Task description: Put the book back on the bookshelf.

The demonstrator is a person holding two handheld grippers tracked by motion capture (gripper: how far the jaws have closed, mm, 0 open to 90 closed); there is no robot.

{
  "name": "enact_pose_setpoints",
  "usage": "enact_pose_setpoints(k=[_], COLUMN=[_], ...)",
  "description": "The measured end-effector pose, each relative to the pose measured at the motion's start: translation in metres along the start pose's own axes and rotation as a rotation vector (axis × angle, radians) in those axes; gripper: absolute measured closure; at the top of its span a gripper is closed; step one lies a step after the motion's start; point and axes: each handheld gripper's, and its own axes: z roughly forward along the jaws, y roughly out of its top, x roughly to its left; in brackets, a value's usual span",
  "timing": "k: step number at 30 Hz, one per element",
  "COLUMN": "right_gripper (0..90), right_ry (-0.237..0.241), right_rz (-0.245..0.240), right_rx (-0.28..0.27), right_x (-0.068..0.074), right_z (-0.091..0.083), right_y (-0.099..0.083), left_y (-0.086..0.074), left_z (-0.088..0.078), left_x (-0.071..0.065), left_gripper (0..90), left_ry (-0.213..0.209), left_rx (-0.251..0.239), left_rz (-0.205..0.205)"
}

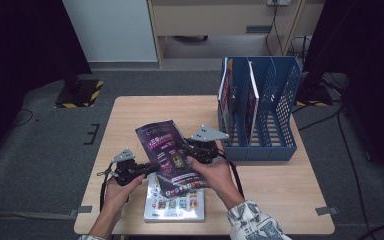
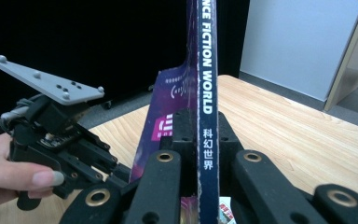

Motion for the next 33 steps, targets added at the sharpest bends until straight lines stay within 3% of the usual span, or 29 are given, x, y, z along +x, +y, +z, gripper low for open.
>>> enact_pose_setpoints(k=[5,17,25,33], right_gripper=[84.1,83.8,83.1,79.8], right_ry=[-0.010,-0.003,-0.008,0.002], right_rz=[0.000,-0.003,0.008,0.003], right_rx=[-0.008,-0.013,-0.018,-0.015], right_x=[-0.004,-0.005,-0.006,-0.006], right_z=[-0.004,-0.006,-0.009,-0.009], right_y=[-0.001,0.001,0.001,0.003], left_y=[0.004,0.012,0.021,0.024], left_z=[-0.008,-0.022,-0.032,-0.037], left_x=[-0.001,-0.003,-0.008,-0.010], left_gripper=[79.4,81.5,82.4,82.8], left_ry=[0.014,0.065,0.106,0.122], left_rx=[-0.033,-0.086,-0.109,-0.118], left_rz=[0.036,0.062,0.126,0.153])
